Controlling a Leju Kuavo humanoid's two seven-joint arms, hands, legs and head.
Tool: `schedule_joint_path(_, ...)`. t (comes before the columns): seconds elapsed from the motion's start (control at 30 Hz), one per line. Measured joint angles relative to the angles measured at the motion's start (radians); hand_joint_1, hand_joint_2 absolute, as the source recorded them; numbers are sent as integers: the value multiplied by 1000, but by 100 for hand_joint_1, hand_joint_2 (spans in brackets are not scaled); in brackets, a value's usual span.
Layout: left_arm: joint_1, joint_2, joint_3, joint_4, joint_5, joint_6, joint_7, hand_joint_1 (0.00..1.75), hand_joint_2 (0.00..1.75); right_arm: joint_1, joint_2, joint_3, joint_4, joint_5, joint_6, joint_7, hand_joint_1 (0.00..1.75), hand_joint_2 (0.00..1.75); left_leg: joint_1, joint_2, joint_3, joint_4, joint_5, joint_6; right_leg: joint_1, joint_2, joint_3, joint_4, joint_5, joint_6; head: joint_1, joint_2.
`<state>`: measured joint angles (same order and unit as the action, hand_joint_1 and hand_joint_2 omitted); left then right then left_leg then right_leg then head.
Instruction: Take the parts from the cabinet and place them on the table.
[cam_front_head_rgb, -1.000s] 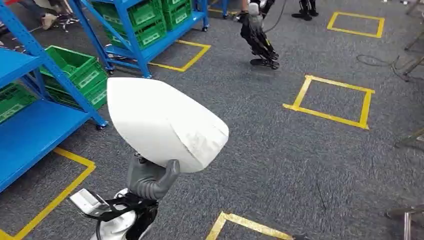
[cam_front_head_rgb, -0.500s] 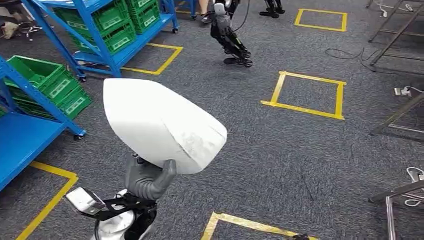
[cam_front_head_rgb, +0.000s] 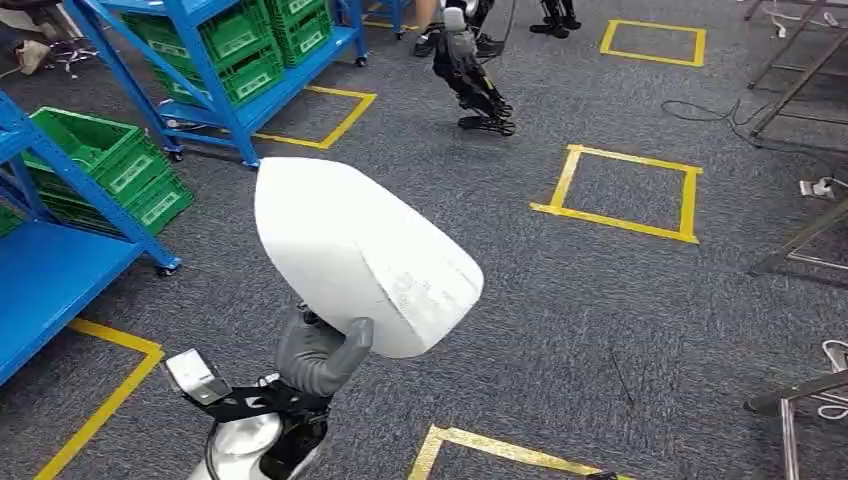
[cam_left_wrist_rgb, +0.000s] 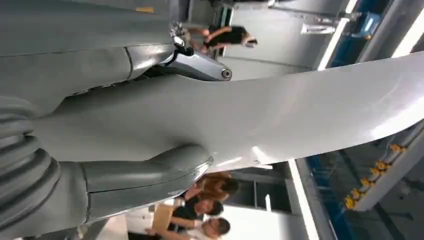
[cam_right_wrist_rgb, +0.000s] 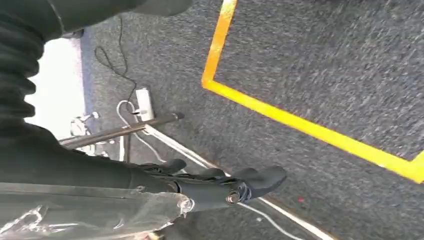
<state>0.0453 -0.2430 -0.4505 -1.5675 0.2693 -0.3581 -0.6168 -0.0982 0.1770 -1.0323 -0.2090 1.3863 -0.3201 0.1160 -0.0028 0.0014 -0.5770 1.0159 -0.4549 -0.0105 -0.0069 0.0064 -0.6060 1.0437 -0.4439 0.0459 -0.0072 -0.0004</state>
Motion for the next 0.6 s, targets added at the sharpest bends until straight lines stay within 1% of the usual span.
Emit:
schedule_joint_path(0.03, 0, 0, 0, 1, -1, -8, -7, 175, 175, 1, 0, 0, 0, 2, 0, 0, 0, 175, 2, 0, 1, -5, 3, -4, 2, 1, -2, 0, 0, -5, 0, 0)
schedule_joint_path(0.07, -1, 0, -2, 3, -2, -23, -18, 175, 175, 3, 0, 0, 0, 7, 0, -2, 0, 175, 4, 0, 2, -10, 6, -11, 4, 2, -3, -1, 2, -11, 0, 0)
schedule_joint_path(0.1, -2, 1, -5, 4, -15, -37, -34, 175, 175, 3, 0, 0, 0, 9, 0, -3, 0, 175, 4, 0, 1, -9, 2, -17, -1, 1, 0, -9, 7, -19, 0, 0)
schedule_joint_path(0.13, -3, 3, -7, 4, -36, -42, -51, 175, 175, 2, 0, 0, 0, 10, 0, -4, 0, 175, 4, -1, -4, 1, -8, -22, -2, 2, 1, -14, 6, -26, 0, 0)
schedule_joint_path(0.17, -6, 5, -8, 4, -58, -45, -60, 175, 175, 1, -3, 0, -1, 12, 0, -6, 0, 175, 4, -1, -27, 44, -34, -25, -3, 3, 1, -15, -3, -35, -5, 0)
schedule_joint_path(0.2, -7, 6, -9, 4, -81, -52, -62, 175, 175, 0, -4, 0, -2, 16, 0, -8, 0, 175, 4, -1, -71, 131, -70, -28, -2, 5, 2, -15, -11, -44, -5, 0)
schedule_joint_path(0.23, -3, 8, -9, 4, -93, -60, -63, 175, 175, 0, -4, 0, -2, 18, 0, -9, 0, 175, 4, -1, -119, 218, -98, -29, -1, 5, 5, -15, -13, -45, -5, 0)
schedule_joint_path(0.27, 0, 10, -9, 4, -98, -63, -63, 175, 175, 1, -4, 0, -2, 19, 0, -9, 0, 175, 4, -1, -157, 282, -112, -30, 0, 4, 10, -14, -14, -45, -5, 0)
schedule_joint_path(0.3, 2, 11, -8, 4, -104, -64, -63, 175, 175, 3, -4, 0, -2, 20, 0, -9, 0, 175, 4, -1, -173, 303, -108, -31, 1, 2, 16, -14, -9, -40, -5, 0)
schedule_joint_path(0.33, 3, 11, -8, 4, -105, -65, -63, 175, 175, 4, -4, 0, -2, 20, 0, -9, 0, 175, 4, -1, -167, 280, -80, -29, 1, 4, 22, -14, -12, -39, -5, 0)
schedule_joint_path(0.37, 2, 11, -8, 5, -104, -66, -63, 175, 175, 3, -4, 0, -2, 20, 0, -9, 0, 175, 4, -1, -141, 220, -33, -26, 0, 6, 28, -14, -14, -37, -5, 0)
schedule_joint_path(0.4, 2, 11, -8, 5, -101, -67, -63, 175, 175, 3, -4, 0, -2, 20, 0, -9, 0, 175, 4, -1, -101, 132, 19, -23, -2, 8, 37, -13, -17, -33, -5, 0)
schedule_joint_path(0.43, 2, 10, -8, 5, -98, -68, -63, 175, 175, 3, -4, 0, -2, 20, 0, -9, 0, 175, 5, -1, -62, 47, 62, -23, -2, 11, 41, -13, -23, -27, -6, 0)
schedule_joint_path(0.47, 1, 9, -8, 6, -95, -68, -63, 175, 175, 1, -5, 0, -2, 20, 0, -10, 0, 175, 3, -2, -45, 15, 55, -22, 7, 13, 38, -5, -29, -20, -10, 0)
schedule_joint_path(0.5, 0, 8, -7, 7, -95, -68, -63, 175, 175, 1, -5, 0, -2, 20, 0, -10, 0, 175, 4, -2, -42, -1, 41, -11, 6, 15, 32, -5, -30, -16, -9, 0)
schedule_joint_path(0.57, 2, 8, -7, 8, -93, -68, -63, 175, 175, 3, -5, 0, -2, 20, 0, -10, 0, 175, 0, -4, -46, -1, 38, -1, 3, 11, 36, -16, -29, -7, -9, 0)
schedule_joint_path(0.6, 2, 7, -7, 8, -93, -68, -63, 175, 175, 2, -5, 0, -2, 20, 0, -10, 0, 175, 4, -3, -43, -4, 39, 6, 3, 11, 39, -16, -34, 0, -8, 0)
